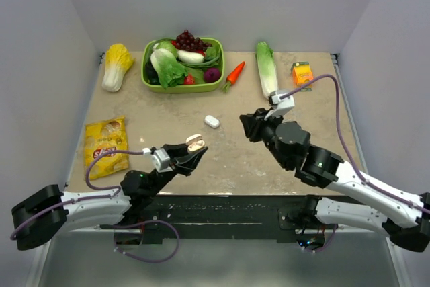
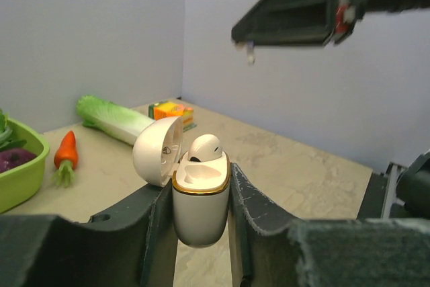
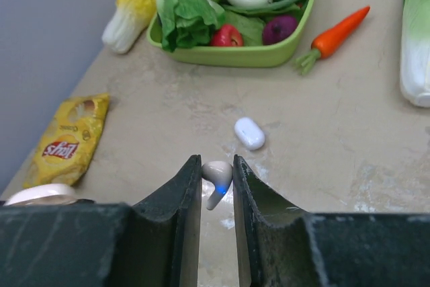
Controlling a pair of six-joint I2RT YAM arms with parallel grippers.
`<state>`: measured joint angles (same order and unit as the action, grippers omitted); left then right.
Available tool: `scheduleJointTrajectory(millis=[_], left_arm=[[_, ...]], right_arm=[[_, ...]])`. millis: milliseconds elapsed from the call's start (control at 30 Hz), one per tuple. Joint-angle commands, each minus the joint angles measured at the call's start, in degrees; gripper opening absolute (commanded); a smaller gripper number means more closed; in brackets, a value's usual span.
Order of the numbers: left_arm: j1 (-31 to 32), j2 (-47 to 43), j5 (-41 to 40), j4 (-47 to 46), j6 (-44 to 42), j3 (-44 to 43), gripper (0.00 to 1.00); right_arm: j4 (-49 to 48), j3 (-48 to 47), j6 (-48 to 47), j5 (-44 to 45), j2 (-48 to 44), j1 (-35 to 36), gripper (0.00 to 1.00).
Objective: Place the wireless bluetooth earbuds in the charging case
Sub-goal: Pick up the earbud from the center of the board, then place the earbud in the charging case.
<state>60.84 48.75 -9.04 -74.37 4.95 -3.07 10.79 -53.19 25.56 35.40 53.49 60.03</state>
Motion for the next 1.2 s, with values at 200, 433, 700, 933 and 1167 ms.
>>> scheduleJointTrajectory(millis=[200,433,700,933,1167], left_arm=[[-1.2,15.7,7.5,-34.4,-7.9,-8.7,0.0],[-6.3,17.3,16.6,-34.4,-3.2,-13.4,0.0],[-7.4,19.2,18.4,-34.4,-2.2,-17.6,0.0],[-7.4,21.7,15.3,-34.3,1.7,-20.3,0.0],[-7.5,22.2,13.3,-33.0,5.4,-22.6,0.0]], right_arm=[[-7.6,1.0,-13.5,-10.6,-9.6,0.5,0.0],[-9.2,-2.1,-15.0,-23.0,-8.7,0.5,0.0],[-10.5,-4.3,-16.2,-28.6,-5.8,0.6,0.0],[-14.6,-5.1,-17.5,-28.1,-3.4,1.0,0.0],[-19.5,-3.4,-17.8,-24.6,-2.0,1.3,0.0]])
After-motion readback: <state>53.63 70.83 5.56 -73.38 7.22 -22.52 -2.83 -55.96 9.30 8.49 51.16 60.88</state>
